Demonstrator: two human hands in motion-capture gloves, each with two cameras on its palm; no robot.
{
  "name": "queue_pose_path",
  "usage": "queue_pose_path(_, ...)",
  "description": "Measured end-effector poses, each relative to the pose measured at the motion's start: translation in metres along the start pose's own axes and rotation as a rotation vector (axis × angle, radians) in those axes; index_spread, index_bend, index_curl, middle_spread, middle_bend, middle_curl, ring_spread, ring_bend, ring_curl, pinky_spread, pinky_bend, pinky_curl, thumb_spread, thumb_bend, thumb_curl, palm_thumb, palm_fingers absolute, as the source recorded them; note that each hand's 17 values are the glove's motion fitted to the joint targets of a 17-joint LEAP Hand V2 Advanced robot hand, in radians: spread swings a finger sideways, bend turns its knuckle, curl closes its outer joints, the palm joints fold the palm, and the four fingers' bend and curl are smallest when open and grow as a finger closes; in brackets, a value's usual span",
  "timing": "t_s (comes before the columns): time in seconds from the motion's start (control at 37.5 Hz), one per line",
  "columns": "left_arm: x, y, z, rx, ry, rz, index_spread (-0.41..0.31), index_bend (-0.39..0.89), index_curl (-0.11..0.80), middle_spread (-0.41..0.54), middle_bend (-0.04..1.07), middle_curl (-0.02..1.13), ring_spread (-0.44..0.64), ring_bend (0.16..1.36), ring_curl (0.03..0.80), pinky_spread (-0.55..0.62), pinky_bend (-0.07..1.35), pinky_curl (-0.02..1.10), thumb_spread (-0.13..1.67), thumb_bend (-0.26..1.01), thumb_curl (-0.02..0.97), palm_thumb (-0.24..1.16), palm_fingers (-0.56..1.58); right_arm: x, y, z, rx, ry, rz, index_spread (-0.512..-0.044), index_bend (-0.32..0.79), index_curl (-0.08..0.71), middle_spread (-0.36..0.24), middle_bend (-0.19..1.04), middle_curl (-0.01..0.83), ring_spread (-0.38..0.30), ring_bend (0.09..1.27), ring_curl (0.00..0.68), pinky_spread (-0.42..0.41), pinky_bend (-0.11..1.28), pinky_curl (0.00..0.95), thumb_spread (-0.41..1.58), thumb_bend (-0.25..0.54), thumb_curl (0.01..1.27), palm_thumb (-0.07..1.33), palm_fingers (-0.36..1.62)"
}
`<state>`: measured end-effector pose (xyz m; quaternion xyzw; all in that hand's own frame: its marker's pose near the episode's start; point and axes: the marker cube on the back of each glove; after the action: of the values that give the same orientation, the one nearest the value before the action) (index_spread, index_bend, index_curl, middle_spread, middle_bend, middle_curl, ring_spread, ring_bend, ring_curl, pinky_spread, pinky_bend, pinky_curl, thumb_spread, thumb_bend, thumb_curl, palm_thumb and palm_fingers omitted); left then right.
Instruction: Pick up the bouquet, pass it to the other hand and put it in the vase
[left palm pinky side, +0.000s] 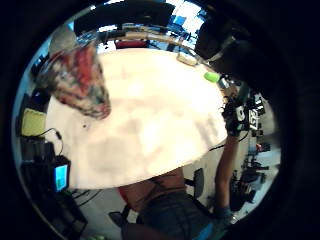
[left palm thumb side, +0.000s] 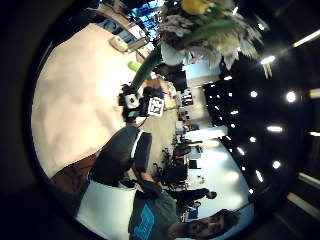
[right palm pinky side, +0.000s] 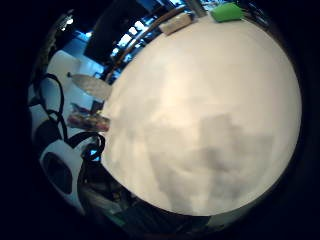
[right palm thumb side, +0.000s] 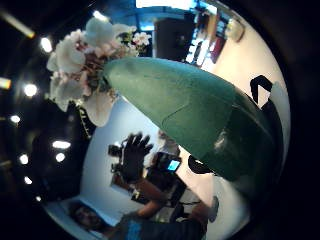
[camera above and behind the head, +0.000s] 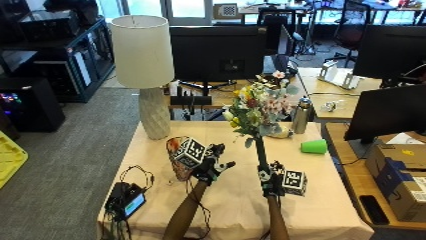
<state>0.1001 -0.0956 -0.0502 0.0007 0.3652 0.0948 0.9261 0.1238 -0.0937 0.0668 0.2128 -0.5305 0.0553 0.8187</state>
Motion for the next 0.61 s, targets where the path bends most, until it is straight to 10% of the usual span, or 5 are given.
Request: queue_pose_path(0.61, 0.079, -0.058, 0.029, 0.285, 0.422, 0.196, -0.005, 0.06, 0.206, -0.048, 0.24, 0.38, 0.08, 0.67, 0.319, 0.18, 0.52, 0.36, 0.91, -0.02, 0.376, 0.5, 0.58, -0.068, 0.025, 0.08, -0.167, -0.261, -0.172, -0.252, 0.23, 0.563, -0.162, 0.74, 0.636, -0.181, 1.03, 0.572, -0.288, 0.74, 0.494, 0.61, -0.028, 0.73, 0.91, 1.36)
